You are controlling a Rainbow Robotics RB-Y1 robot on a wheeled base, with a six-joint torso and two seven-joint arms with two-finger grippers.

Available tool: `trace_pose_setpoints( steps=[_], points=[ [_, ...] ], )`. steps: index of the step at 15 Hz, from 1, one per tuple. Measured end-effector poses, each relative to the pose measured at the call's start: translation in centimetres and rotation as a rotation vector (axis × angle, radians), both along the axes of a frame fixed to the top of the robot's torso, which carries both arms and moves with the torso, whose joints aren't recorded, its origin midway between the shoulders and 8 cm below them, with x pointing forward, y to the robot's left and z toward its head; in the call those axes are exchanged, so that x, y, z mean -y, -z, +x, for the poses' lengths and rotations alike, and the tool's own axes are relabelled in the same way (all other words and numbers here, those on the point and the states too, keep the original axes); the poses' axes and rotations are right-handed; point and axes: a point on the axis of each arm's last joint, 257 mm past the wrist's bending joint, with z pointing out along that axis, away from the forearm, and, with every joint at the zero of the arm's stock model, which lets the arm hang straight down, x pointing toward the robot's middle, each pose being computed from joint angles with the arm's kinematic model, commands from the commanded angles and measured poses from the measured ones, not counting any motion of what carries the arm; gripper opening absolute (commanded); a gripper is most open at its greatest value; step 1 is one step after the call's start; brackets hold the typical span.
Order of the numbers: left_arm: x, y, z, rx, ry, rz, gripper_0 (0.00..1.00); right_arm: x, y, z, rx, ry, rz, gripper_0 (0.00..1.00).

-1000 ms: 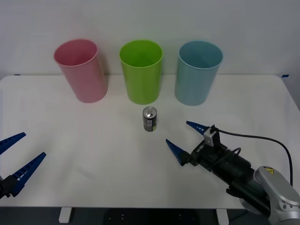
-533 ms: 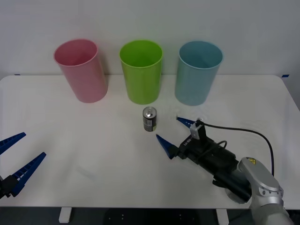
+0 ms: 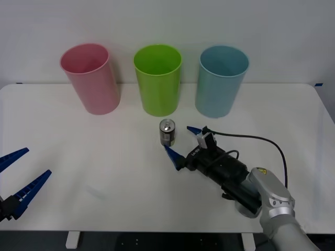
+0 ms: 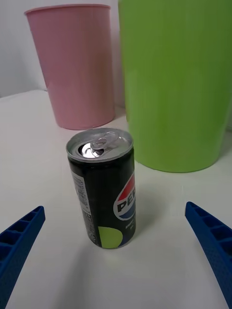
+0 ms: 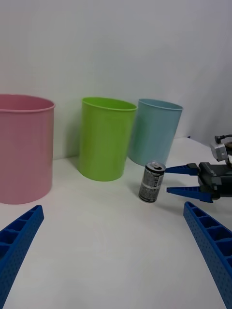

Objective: Grasp the object on the table and drop it into the matching bin: aluminum can to the light blue bin, PET bottle to the pink bin.

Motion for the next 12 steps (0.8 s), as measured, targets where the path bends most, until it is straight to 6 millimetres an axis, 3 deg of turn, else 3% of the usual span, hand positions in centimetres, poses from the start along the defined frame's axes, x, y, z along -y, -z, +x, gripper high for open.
trace_pose_setpoints(
  steps=[7, 12],
  points=[
    [0.0, 0.0, 0.0, 0.0, 0.0, 0.0, 1.0, -4.0, -0.2, 2.7, -0.03, 0.028, -0.013, 1.0],
    [0.0, 0.0, 0.0, 0.0, 0.0, 0.0, 1.0, -4.2, 0.0, 3.2, -0.034, 0.048, -0.028, 1.0]
  ],
)
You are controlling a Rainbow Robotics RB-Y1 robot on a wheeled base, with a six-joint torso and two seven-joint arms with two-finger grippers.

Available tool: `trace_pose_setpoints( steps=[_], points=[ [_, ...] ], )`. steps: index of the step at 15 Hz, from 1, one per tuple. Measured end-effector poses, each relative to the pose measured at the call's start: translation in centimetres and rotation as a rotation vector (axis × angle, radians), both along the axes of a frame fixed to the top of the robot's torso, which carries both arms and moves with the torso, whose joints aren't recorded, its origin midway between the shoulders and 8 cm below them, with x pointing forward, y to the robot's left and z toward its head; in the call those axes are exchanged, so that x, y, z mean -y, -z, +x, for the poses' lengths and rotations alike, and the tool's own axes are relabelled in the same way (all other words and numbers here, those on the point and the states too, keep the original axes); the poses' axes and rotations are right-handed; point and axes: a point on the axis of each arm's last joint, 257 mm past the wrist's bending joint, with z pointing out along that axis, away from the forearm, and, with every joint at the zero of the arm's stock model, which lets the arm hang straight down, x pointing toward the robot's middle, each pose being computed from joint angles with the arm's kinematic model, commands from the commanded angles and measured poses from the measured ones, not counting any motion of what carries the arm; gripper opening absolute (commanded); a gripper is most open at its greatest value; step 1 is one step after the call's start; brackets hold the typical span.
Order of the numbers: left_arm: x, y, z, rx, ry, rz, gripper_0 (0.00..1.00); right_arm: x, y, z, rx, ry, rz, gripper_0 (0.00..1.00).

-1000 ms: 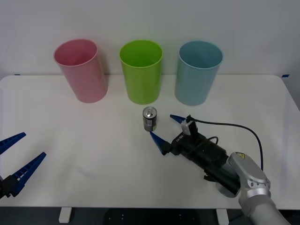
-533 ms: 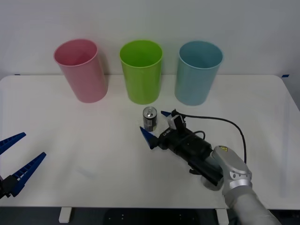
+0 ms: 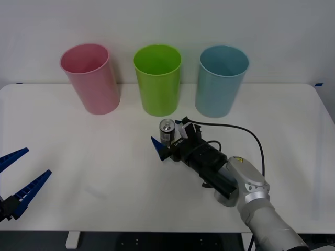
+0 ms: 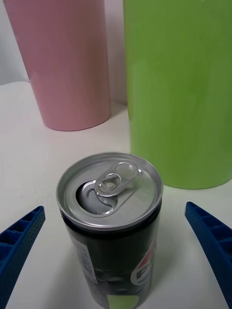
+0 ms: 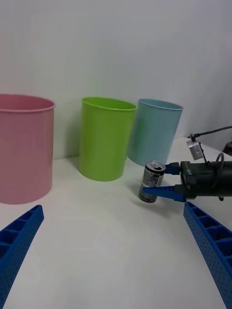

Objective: Grasp the object on the table and drop it into the matching bin: aluminum can to the light blue bin, PET bottle to the pink bin.

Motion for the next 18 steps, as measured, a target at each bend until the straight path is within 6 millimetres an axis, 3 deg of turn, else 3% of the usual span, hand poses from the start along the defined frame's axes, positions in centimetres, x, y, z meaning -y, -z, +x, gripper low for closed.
trace_pose_setpoints(
  steps=[2, 3, 4, 18],
  points=[
    [0.0, 0.0, 0.0, 0.0, 0.0, 0.0, 1.0, -0.04, -0.06, 0.02, 0.001, 0.0, 0.001, 1.0],
    [0.0, 0.0, 0.0, 0.0, 0.0, 0.0, 1.0, -0.03, -0.04, 0.01, 0.002, 0.0, -0.001, 0.59],
    [0.0, 0.0, 0.0, 0.0, 0.0, 0.0, 1.0, -0.1, 0.0, -0.05, 0.003, -0.002, -0.004, 0.0],
    [0.0, 0.0, 0.0, 0.0, 0.0, 0.0, 1.0, 0.39, -0.71, -0.18, 0.019, -0.022, 0.019, 0.0]
  ],
)
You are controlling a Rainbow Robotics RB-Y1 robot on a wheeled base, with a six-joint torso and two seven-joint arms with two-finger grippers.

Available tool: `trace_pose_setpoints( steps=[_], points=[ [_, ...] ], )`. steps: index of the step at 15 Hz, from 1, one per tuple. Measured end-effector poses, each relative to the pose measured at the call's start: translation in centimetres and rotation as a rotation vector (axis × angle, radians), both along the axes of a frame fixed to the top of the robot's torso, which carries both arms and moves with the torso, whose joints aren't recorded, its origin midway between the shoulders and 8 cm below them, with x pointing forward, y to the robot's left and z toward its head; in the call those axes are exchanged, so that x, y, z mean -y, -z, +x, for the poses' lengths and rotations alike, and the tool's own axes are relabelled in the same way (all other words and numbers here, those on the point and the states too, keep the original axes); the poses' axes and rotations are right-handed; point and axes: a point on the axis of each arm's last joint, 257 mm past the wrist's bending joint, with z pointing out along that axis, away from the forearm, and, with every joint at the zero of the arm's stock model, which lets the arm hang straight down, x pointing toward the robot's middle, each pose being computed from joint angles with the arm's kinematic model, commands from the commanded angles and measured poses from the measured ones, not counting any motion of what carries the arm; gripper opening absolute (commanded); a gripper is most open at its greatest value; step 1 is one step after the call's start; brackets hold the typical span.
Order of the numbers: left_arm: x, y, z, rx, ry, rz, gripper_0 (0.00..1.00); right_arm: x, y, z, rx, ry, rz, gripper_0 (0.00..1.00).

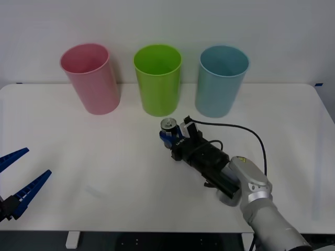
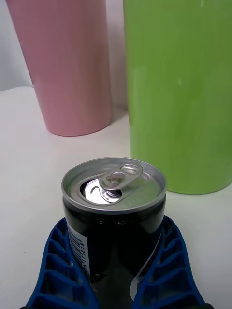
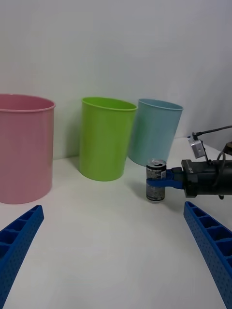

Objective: Grasp the object on the table and drop it into the matching bin: aluminum can to the light blue bin, PET bottle to the pink bin.

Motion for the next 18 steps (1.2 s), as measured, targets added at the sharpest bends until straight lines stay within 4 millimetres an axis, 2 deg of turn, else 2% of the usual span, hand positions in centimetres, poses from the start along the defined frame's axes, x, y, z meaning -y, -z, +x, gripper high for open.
trace_pose_setpoints(
  steps=[5, 8, 13, 18],
  points=[
    [0.0, 0.0, 0.0, 0.0, 0.0, 0.0, 1.0, 1.0, -1.3, -0.1, 0.02, -0.023, 0.035, 0.0],
    [0.0, 0.0, 0.0, 0.0, 0.0, 0.0, 1.0, 2.4, -2.6, -0.3, 0.049, -0.018, 0.05, 0.0],
    [0.0, 0.0, 0.0, 0.0, 0.0, 0.0, 1.0, 5.3, -4.8, -2.3, 0.053, -0.02, 0.125, 0.0],
    [0.0, 0.0, 0.0, 0.0, 0.0, 0.0, 1.0, 7.1, -8.5, -4.2, 0.065, -0.058, 0.192, 0.0]
  ],
)
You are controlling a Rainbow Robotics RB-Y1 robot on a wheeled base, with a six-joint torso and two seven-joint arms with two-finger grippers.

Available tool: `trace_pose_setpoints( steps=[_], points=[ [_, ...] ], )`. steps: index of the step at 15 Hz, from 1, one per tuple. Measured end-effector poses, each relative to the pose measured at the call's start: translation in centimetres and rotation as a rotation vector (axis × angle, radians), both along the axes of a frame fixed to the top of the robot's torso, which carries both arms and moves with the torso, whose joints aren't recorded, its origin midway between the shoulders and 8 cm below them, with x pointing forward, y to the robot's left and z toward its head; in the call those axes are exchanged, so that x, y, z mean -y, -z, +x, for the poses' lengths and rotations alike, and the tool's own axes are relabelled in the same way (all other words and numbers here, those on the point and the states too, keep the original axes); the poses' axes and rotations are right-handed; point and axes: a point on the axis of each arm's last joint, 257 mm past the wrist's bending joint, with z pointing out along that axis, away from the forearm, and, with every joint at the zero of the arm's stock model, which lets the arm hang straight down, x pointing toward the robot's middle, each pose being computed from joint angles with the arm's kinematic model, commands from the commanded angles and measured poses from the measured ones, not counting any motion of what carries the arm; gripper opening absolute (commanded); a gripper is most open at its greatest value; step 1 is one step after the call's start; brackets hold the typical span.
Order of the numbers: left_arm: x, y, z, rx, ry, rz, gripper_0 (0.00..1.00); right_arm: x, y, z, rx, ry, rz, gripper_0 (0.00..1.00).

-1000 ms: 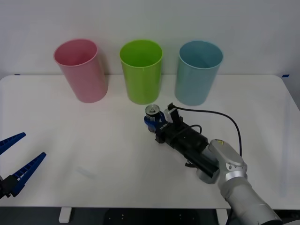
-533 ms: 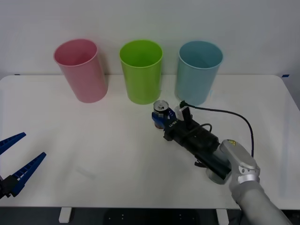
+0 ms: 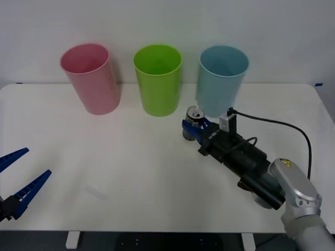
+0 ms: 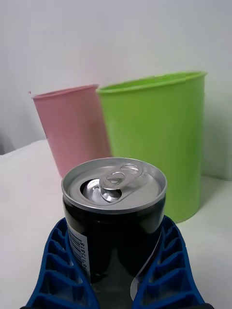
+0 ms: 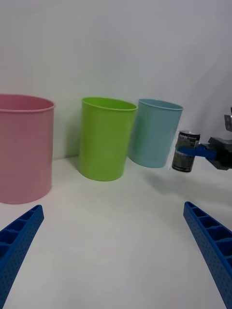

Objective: Grasp the object on the table and drop it into the matching bin: aluminum can to the light blue bin, PET bottle to the pink bin.

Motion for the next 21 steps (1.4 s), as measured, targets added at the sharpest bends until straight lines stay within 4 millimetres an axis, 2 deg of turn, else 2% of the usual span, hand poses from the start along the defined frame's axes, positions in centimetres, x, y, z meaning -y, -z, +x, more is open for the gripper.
trace_pose_setpoints(
  steps=[5, 11, 16, 19, 21],
  points=[
    [0.0, 0.0, 0.0, 0.0, 0.0, 0.0, 1.0, 1.6, -4.3, -0.8, 0.012, -0.007, 0.026, 0.0],
    [0.0, 0.0, 0.0, 0.0, 0.0, 0.0, 1.0, 3.6, -10.2, -0.4, 0.055, -0.005, 0.039, 0.0],
    [0.0, 0.0, 0.0, 0.0, 0.0, 0.0, 1.0, 5.6, -14.8, 1.1, 0.131, -0.009, -0.03, 0.0],
    [0.0, 0.0, 0.0, 0.0, 0.0, 0.0, 1.0, 6.6, -16.9, 1.8, 0.119, -0.018, -0.024, 0.0],
    [0.0, 0.0, 0.0, 0.0, 0.0, 0.0, 1.0, 7.1, -17.9, 3.1, 0.117, -0.021, -0.032, 0.0]
  ],
)
